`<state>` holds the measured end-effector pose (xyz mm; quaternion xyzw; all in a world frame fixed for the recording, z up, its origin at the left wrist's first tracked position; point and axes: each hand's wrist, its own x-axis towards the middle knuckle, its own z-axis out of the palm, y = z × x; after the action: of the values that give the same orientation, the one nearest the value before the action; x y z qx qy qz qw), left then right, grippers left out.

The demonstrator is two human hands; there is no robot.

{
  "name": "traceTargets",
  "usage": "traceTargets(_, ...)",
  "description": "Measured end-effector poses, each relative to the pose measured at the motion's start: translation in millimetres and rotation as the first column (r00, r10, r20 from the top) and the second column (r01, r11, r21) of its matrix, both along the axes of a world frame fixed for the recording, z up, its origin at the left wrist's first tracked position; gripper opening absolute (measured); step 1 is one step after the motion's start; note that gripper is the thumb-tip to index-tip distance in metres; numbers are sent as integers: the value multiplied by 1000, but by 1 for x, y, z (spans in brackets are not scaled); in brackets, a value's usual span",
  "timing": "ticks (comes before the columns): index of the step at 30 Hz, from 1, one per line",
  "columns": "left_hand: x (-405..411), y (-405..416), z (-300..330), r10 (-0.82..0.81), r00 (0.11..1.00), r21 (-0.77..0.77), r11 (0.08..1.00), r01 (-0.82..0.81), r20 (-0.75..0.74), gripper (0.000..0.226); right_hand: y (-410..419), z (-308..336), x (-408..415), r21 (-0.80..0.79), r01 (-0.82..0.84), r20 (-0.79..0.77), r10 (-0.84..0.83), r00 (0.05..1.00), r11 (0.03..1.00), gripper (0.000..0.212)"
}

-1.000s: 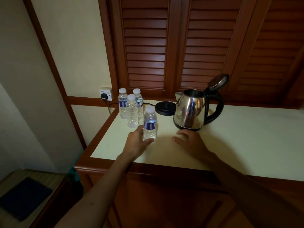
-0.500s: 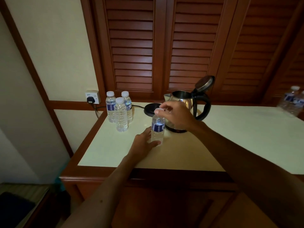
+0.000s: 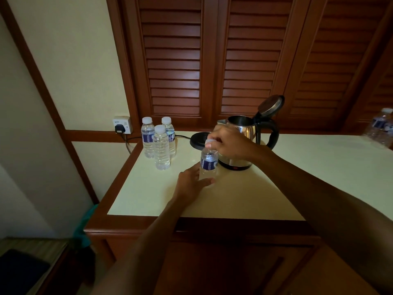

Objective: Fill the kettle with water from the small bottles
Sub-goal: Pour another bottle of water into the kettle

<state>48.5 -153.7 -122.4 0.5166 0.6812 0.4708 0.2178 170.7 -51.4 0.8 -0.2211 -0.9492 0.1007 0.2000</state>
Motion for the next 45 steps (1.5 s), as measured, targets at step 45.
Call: traceTargets(45,-5,-5,-1,-49,990,18,999,47,129,51,-5,2,3,-105,-48,-483,-9,876,993,31)
